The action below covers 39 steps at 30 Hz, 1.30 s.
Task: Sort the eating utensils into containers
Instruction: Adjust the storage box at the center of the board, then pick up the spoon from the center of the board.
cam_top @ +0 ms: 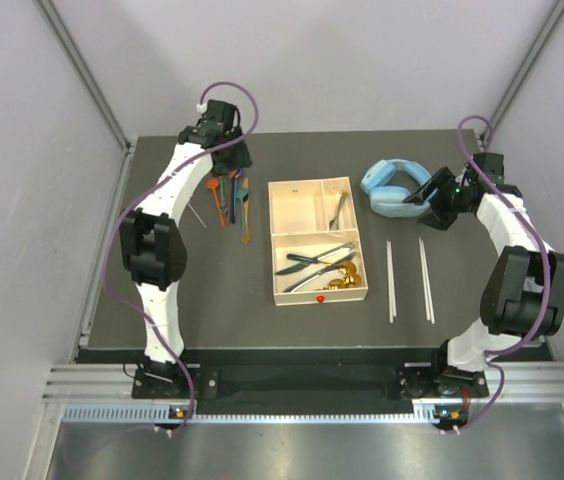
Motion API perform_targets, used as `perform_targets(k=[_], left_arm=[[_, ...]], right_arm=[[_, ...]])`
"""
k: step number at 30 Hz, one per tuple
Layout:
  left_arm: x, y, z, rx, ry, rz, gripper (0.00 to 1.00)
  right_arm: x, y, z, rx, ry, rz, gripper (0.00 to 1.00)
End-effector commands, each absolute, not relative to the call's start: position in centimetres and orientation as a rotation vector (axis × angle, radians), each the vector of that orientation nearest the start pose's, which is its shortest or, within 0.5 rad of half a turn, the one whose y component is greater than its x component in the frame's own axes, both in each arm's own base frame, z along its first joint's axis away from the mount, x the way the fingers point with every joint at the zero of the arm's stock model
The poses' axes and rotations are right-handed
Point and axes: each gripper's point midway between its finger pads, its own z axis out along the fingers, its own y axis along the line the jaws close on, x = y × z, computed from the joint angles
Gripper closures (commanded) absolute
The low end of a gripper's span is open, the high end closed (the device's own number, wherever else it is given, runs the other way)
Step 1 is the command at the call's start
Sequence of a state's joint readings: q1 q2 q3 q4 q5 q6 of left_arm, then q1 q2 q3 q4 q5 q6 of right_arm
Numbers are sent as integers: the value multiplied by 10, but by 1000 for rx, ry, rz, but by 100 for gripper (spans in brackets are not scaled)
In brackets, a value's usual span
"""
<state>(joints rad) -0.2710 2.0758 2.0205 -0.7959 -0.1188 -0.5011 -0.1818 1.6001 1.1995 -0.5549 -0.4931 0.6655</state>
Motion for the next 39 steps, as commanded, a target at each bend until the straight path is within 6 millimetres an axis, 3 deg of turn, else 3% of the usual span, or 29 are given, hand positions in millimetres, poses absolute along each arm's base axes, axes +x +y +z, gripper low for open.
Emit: perform_targets(k=[1, 3, 12, 21, 30, 39], left_arm=[[492, -140, 133, -293, 2527, -97, 39], [490, -140, 113, -299, 2558, -105, 42], [476, -137, 62, -277, 2651, -79, 49], [494, -135, 56, -238, 2618, -32, 51], [504, -136, 34, -254, 2636, -14, 53], [512, -134, 36, -269, 2618, -1, 54]], right_arm=[[409, 29, 171, 841, 2305, 811, 33], [410, 30, 173, 838, 2305, 813, 33], [406, 29, 176, 835, 2308, 792, 33], [407, 29, 177, 832, 2319, 793, 33], [404, 29, 177, 823, 2337, 784, 33], [400, 28, 175, 834, 2345, 766, 32]])
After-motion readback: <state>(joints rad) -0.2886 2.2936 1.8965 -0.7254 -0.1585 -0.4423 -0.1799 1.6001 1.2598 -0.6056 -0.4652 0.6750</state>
